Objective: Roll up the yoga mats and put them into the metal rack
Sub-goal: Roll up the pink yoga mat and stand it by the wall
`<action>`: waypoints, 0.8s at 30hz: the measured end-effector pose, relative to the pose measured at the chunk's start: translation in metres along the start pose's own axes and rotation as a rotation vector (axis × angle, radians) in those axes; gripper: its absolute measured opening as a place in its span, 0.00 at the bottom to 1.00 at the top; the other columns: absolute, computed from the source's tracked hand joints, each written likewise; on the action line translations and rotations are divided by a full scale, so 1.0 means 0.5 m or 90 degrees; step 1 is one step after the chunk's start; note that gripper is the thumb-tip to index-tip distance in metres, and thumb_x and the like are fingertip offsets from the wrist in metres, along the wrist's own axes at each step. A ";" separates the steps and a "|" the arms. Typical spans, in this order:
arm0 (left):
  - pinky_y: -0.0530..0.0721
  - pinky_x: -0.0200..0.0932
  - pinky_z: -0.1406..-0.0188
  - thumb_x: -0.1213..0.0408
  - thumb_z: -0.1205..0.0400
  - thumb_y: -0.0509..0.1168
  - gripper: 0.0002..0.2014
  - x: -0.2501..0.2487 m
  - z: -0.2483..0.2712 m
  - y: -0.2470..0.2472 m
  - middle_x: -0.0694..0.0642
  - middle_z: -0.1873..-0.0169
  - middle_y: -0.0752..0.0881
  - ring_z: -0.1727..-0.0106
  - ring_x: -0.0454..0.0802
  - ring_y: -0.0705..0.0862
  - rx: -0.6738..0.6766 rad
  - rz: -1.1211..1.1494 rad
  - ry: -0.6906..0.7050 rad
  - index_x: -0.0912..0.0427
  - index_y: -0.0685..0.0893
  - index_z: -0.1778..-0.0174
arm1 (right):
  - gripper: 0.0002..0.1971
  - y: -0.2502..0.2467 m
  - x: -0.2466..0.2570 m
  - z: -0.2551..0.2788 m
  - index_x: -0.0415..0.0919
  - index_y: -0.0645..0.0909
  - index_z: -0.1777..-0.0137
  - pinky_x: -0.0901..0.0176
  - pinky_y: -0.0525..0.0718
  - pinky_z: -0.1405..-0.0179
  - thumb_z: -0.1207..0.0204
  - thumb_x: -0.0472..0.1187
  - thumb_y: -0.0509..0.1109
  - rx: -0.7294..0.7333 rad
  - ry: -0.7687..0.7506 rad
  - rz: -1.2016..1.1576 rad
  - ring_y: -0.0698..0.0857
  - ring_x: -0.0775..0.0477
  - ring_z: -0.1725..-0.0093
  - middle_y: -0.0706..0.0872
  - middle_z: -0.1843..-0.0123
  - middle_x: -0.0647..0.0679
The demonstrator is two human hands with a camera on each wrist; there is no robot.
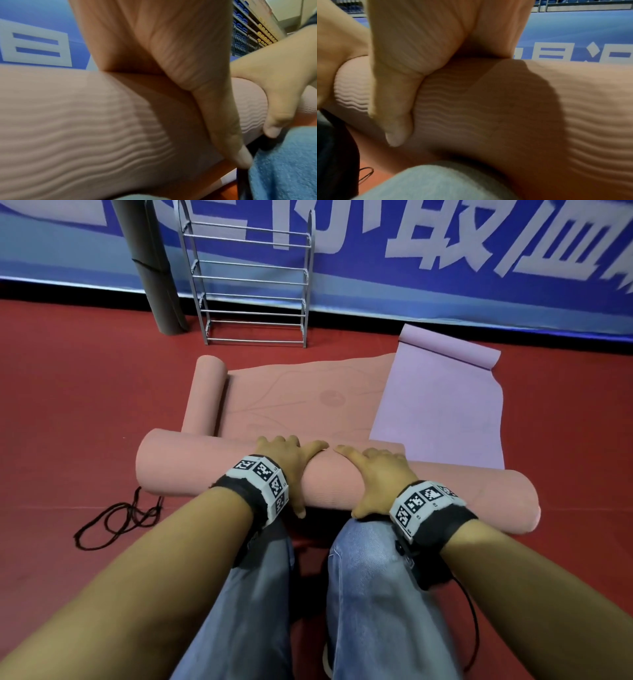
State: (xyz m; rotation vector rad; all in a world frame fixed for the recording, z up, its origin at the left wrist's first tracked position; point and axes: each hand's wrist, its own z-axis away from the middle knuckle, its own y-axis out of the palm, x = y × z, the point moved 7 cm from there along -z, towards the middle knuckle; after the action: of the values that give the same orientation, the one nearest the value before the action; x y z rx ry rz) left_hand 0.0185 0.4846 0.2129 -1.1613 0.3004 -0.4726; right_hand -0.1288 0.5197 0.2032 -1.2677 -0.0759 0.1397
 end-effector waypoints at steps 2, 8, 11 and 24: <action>0.73 0.57 0.39 0.42 0.47 0.82 0.56 0.000 0.004 -0.002 0.52 0.40 0.81 0.39 0.56 0.80 -0.009 0.001 -0.007 0.35 0.60 0.24 | 0.60 -0.008 0.006 0.003 0.62 0.47 0.17 0.43 0.75 0.38 0.46 0.58 0.82 -0.007 -0.001 -0.003 0.80 0.39 0.40 0.81 0.38 0.44; 0.73 0.49 0.48 0.49 0.37 0.77 0.38 -0.014 0.031 -0.016 0.51 0.49 0.85 0.46 0.56 0.84 -0.062 -0.016 0.006 0.40 0.68 0.32 | 0.50 -0.025 0.015 0.041 0.61 0.53 0.20 0.46 0.77 0.40 0.39 0.55 0.79 -0.029 0.005 0.007 0.82 0.40 0.45 0.82 0.43 0.45; 0.77 0.45 0.54 0.48 0.37 0.76 0.34 -0.018 0.041 -0.028 0.50 0.54 0.85 0.51 0.55 0.85 -0.062 0.010 0.037 0.40 0.70 0.36 | 0.47 -0.041 0.016 0.052 0.61 0.56 0.22 0.45 0.79 0.40 0.39 0.54 0.78 -0.019 0.000 -0.011 0.83 0.40 0.45 0.83 0.45 0.46; 0.76 0.55 0.34 0.45 0.44 0.84 0.55 0.000 0.058 -0.054 0.49 0.36 0.79 0.32 0.54 0.77 0.111 0.129 0.071 0.38 0.62 0.23 | 0.51 -0.085 0.004 0.030 0.61 0.68 0.25 0.57 0.83 0.43 0.50 0.49 0.89 0.166 -0.059 -0.161 0.82 0.48 0.46 0.81 0.48 0.53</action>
State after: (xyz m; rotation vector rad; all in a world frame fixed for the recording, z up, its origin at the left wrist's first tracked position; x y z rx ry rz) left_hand 0.0263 0.4994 0.2490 -0.9263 0.4598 -0.3773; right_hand -0.1263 0.5218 0.2484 -0.9817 -0.2881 -0.0108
